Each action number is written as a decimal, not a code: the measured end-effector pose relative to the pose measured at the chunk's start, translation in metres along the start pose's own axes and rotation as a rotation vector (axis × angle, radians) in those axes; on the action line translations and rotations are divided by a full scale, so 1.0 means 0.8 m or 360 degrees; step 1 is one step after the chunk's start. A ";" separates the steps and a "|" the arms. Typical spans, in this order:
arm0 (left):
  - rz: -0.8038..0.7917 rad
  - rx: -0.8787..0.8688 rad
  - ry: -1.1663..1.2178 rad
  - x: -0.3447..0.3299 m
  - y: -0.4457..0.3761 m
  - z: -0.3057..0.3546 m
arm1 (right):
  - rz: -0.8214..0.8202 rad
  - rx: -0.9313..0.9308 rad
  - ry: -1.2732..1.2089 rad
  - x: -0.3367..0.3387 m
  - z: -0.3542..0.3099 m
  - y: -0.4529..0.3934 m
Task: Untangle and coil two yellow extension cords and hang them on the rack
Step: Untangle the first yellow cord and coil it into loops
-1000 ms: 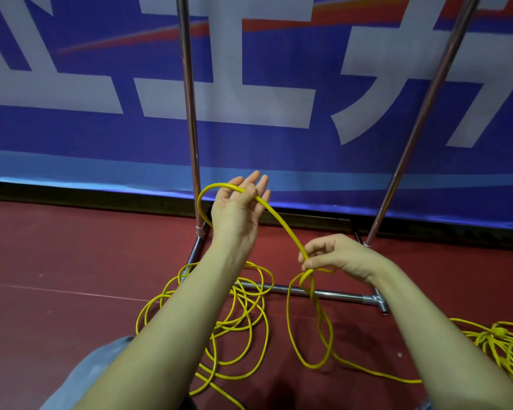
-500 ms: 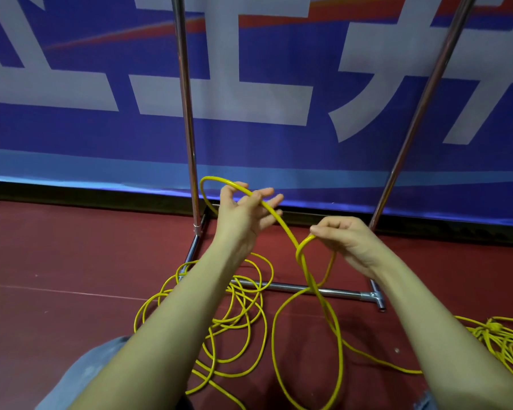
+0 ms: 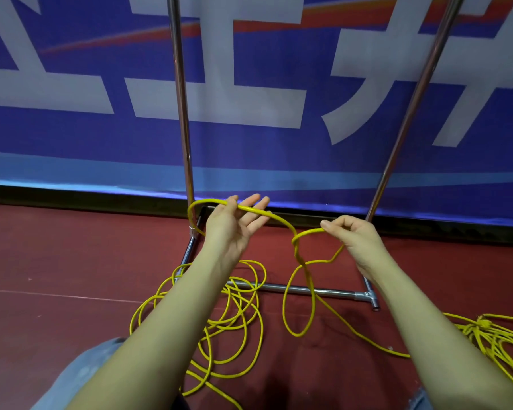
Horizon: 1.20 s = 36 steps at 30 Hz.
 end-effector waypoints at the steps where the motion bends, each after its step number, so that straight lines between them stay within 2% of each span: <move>1: 0.0004 0.0033 0.0048 0.000 0.001 -0.002 | 0.0070 -0.0006 0.0032 0.004 0.007 -0.002; 5: -0.0066 0.0062 0.0121 -0.015 0.008 -0.001 | 0.0162 0.0074 0.0203 0.006 0.003 -0.004; 8: -0.0142 0.0087 0.0098 -0.022 0.009 -0.008 | 0.0024 0.0307 0.0393 -0.020 -0.027 -0.002; 10: -0.0187 0.0092 0.0053 -0.025 0.009 -0.014 | -0.0187 0.0353 0.0307 -0.052 -0.036 0.006; 12: -0.0255 0.0091 0.0043 -0.033 0.012 -0.015 | -0.0436 0.0283 0.0271 -0.084 -0.028 0.015; 14: -0.0306 0.0053 0.0040 -0.040 0.014 -0.009 | -0.0557 0.0241 0.0317 -0.101 -0.017 0.019; 19: -0.0306 -0.0084 0.0056 -0.042 0.015 0.012 | -0.0450 0.0177 0.0181 -0.095 -0.012 0.011; 23: -0.0377 0.0020 -0.0229 -0.053 0.021 -0.008 | -0.0530 -0.0083 -0.0443 -0.108 -0.009 0.019; 26: -0.0448 0.0024 -0.0323 -0.061 0.025 -0.017 | -0.0583 -0.0179 -0.0643 -0.113 -0.015 0.019; 36: -0.0340 -0.0218 -0.0205 -0.048 0.019 0.019 | -0.0668 -0.0269 -0.0483 -0.110 -0.007 0.029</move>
Point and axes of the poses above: each hand's wrist, its own y-axis away from the middle knuckle, its own x-axis out of the back of the hand, z = x × y, the point moved 10 cm from there along -y, towards the middle knuckle, and after that the axes turned 4 degrees about x, right-handed, at the moved point
